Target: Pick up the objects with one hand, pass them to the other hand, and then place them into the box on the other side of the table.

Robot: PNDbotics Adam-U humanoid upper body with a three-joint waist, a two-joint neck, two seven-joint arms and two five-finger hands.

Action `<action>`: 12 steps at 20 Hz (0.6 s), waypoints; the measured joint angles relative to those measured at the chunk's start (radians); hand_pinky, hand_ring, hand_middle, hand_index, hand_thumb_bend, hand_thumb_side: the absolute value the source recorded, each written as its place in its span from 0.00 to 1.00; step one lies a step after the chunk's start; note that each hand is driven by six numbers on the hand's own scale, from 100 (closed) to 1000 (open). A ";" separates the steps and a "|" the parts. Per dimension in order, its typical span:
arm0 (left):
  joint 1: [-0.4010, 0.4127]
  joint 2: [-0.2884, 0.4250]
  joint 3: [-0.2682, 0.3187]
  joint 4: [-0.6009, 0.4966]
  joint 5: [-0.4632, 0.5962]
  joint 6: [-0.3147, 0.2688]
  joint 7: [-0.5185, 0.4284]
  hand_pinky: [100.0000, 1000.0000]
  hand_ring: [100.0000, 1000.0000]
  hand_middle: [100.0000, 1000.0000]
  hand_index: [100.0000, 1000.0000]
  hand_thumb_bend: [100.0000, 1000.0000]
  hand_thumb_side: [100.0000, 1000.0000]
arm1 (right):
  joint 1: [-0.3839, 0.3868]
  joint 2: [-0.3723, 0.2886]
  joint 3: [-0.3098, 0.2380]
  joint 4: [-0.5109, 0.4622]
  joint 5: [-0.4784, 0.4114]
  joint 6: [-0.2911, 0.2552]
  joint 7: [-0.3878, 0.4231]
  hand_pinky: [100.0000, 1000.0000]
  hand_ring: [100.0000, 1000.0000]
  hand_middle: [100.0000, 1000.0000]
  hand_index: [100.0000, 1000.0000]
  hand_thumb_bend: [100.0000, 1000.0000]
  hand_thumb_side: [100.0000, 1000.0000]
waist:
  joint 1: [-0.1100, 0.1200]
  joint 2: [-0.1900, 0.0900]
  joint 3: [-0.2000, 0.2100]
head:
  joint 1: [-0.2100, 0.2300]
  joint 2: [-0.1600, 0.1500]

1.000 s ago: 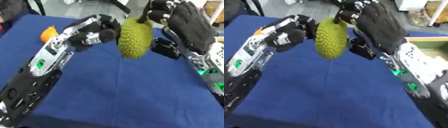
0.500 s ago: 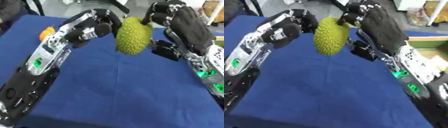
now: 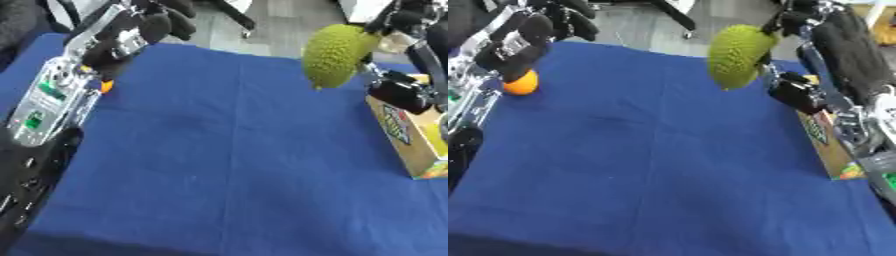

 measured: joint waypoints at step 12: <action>0.106 0.040 0.058 -0.006 0.001 -0.010 0.051 0.70 0.63 0.61 0.68 0.62 0.50 | 0.004 0.005 -0.211 0.639 -0.047 0.157 -0.152 0.61 0.50 0.51 0.38 0.17 0.07 | 0.000 0.000 0.010 | -0.005 0.000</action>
